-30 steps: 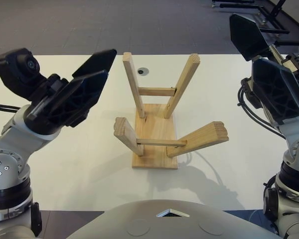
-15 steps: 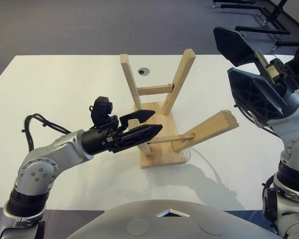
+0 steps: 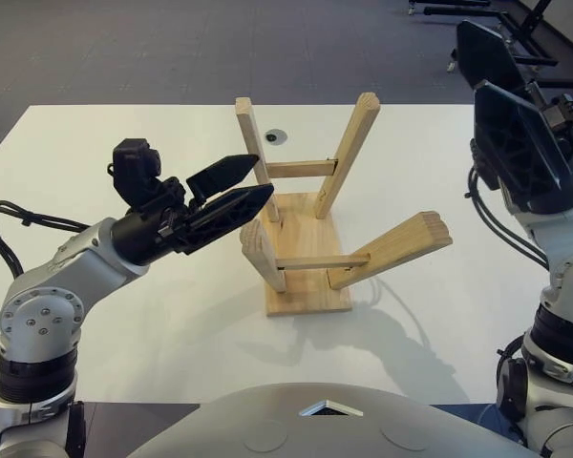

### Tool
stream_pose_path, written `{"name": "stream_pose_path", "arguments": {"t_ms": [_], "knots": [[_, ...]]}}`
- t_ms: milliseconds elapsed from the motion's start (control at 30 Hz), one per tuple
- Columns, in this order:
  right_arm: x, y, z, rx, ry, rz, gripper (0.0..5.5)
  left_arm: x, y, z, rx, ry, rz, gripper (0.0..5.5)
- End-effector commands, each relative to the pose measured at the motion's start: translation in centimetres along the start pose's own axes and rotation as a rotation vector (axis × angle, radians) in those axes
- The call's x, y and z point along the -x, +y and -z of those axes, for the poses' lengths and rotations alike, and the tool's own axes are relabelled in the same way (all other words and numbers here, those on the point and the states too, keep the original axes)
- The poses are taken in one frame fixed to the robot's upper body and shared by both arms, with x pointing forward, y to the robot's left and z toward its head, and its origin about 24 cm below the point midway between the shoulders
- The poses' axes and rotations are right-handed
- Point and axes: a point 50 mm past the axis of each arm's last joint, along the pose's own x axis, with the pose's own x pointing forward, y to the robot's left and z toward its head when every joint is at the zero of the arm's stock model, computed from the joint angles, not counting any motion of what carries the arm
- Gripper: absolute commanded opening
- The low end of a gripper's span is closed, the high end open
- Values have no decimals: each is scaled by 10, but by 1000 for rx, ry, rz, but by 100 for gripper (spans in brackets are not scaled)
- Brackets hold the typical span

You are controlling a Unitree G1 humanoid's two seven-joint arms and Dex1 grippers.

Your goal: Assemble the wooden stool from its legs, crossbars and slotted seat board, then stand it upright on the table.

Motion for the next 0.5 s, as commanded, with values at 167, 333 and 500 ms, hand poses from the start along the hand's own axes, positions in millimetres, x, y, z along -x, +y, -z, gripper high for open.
{"name": "stream_pose_path", "arguments": {"t_ms": [167, 333, 500], "knots": [[51, -15, 44, 174, 412, 153, 537, 18, 1, -22, -109, -18, -92, 435], [71, 6, 104, 151, 675, 72, 537, 20, 1, -21, -133, 31, -101, 435], [72, 37, 123, 74, 743, -42, 537, 26, 0, -34, -184, 44, -106, 435]]}}
